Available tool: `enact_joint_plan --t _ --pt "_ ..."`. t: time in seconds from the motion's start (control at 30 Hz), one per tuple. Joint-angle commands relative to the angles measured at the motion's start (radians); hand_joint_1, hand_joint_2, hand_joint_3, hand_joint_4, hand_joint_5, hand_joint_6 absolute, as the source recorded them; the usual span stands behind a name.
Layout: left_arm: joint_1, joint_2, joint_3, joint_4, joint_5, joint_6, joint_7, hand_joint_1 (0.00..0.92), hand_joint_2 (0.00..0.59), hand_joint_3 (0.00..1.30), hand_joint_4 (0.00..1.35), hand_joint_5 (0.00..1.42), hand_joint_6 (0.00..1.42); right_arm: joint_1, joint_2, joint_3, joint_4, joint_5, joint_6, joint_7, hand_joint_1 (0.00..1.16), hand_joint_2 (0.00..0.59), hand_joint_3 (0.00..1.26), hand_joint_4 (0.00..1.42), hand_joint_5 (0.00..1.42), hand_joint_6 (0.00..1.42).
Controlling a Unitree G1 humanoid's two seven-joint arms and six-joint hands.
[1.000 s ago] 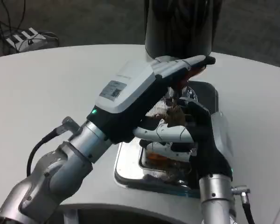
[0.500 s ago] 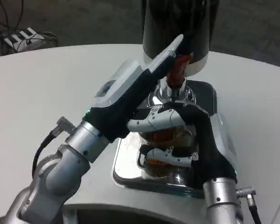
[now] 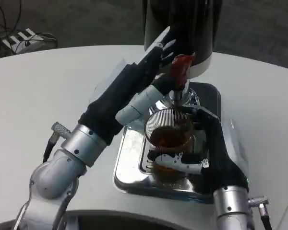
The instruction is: Grasp the cup under the faucet to collect the drink, then remove the cup.
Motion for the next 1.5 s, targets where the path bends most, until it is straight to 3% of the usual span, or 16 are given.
enact_joint_plan --t 0.03,0.27,0.5,0.9,1.27,1.5 --pt "0.046 -0.022 0.040 -0.073 -0.091 0.088 -0.034 0.000 0.042 0.00 0.00 0.07 0.05 0.013 0.004 0.002 -0.046 -0.007 0.002 0.003 1.01 0.131 0.89 1.02 1.19 1.40" --pt "0.106 -0.046 0.089 -0.199 -0.163 0.179 -0.044 0.000 0.044 0.00 0.01 0.11 0.10 0.030 0.007 0.008 -0.063 -0.014 0.017 0.001 1.01 0.128 0.89 1.02 1.18 1.40" --pt "0.169 -0.038 0.126 -0.339 -0.112 0.181 -0.001 0.000 0.044 0.01 0.05 0.14 0.12 0.046 0.009 0.013 -0.072 -0.018 0.017 0.001 1.00 0.126 0.89 1.02 1.18 1.40" --pt "0.267 -0.035 0.161 -0.445 -0.106 0.214 0.011 0.000 0.044 0.03 0.08 0.16 0.14 0.076 0.000 0.013 -0.136 -0.022 0.016 0.022 0.99 0.125 0.89 1.02 1.18 1.40" --pt "0.288 0.026 0.177 -0.435 -0.058 0.187 -0.021 0.000 0.043 0.05 0.07 0.15 0.15 0.207 -0.012 0.001 -0.332 -0.011 0.071 0.134 0.99 0.125 0.90 1.02 1.19 1.40" --pt "0.318 0.070 0.184 -0.410 -0.059 0.154 -0.057 0.000 0.042 0.05 0.01 0.10 0.05 0.281 -0.015 0.000 -0.444 0.005 0.098 0.205 0.99 0.125 0.90 1.02 1.19 1.39"
